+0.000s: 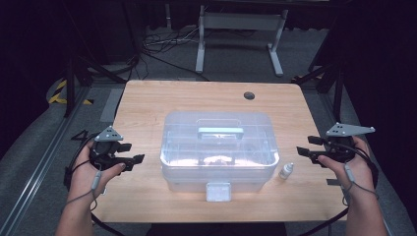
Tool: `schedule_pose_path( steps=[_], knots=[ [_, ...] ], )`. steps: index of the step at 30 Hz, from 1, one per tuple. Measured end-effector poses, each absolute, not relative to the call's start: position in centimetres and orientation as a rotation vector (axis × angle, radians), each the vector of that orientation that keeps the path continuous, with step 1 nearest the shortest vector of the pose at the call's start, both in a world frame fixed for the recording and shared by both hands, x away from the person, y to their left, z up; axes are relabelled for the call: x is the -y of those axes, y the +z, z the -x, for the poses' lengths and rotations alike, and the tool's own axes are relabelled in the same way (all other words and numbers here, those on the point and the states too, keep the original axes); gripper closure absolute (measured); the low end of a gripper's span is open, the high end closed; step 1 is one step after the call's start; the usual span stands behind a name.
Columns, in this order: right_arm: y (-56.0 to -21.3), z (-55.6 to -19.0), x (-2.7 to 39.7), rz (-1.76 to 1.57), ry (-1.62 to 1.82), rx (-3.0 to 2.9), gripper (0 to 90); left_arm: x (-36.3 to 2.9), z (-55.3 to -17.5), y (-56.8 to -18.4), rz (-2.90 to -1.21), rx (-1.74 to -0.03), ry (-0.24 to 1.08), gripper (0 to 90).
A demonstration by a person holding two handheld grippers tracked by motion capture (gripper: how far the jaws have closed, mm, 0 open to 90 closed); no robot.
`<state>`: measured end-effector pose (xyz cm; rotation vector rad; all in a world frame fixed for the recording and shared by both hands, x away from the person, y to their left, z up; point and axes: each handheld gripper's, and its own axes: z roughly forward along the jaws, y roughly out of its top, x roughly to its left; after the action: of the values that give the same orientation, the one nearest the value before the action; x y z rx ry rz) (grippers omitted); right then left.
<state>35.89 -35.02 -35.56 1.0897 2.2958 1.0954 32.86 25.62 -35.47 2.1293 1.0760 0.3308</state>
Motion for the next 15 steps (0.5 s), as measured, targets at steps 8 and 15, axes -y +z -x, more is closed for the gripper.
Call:
schedule_pose_path(
  steps=[8,15],
  knots=[
    [-35.67,-35.91,34.99,-1.077,1.132,-2.298,39.4,-25.56,-32.81,-35.21,-2.115,-1.065,0.346,43.0],
    [-35.81,-35.87,34.83,-1.076,1.145,-2.255,39.2,-25.37,-32.78,-35.21,-2.117,-1.046,0.334,44.1]
  ],
)
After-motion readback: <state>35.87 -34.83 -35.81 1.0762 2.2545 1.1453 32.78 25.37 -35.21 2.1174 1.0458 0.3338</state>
